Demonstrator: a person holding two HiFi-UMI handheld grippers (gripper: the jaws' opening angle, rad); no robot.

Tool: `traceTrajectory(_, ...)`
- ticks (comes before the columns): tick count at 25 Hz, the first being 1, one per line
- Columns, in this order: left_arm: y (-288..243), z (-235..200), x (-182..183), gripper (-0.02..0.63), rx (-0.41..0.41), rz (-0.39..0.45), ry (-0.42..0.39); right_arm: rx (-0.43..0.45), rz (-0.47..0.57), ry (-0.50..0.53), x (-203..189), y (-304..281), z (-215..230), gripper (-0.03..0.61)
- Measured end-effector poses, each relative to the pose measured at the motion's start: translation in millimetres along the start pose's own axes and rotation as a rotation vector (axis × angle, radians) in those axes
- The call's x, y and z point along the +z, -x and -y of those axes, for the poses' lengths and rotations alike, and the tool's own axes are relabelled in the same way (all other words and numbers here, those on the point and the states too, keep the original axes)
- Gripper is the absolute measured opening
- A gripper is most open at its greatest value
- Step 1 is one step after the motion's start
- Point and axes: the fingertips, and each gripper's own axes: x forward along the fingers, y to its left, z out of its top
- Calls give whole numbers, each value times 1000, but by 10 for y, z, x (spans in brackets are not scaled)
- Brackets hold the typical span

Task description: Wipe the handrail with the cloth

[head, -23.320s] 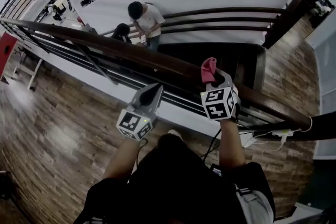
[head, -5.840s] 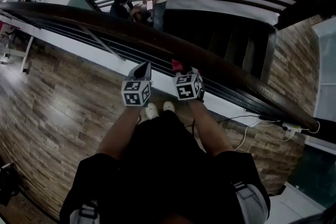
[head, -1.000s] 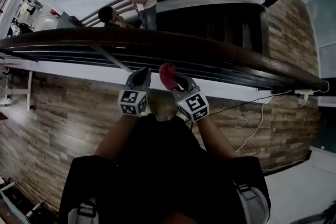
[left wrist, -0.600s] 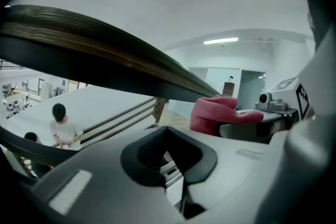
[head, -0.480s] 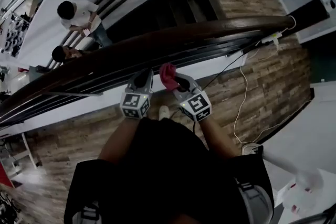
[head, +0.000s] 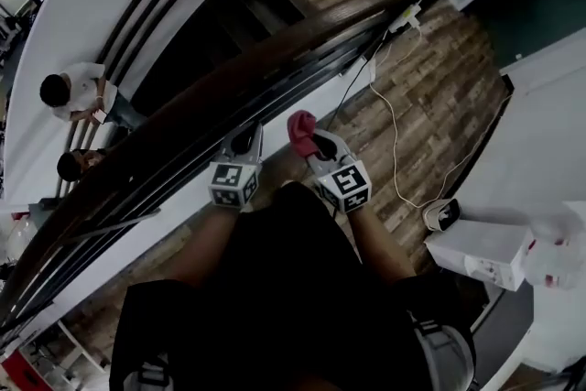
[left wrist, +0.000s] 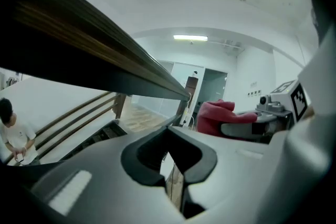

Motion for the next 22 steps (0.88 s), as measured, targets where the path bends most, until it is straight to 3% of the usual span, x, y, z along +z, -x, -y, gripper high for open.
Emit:
traceTrajectory(7,-266,190,-38,-2,-40,-30,-15,-25,32,-47,-41,45,395,46)
traceTrajectory(12,-788,112,-159,-2,37,-22,2,40,45,-31,-106,-58,792,46)
traceTrajectory(22,-1961,655,-305,-2,60,-88,7,83,34,-101,-383,-142,2304,46)
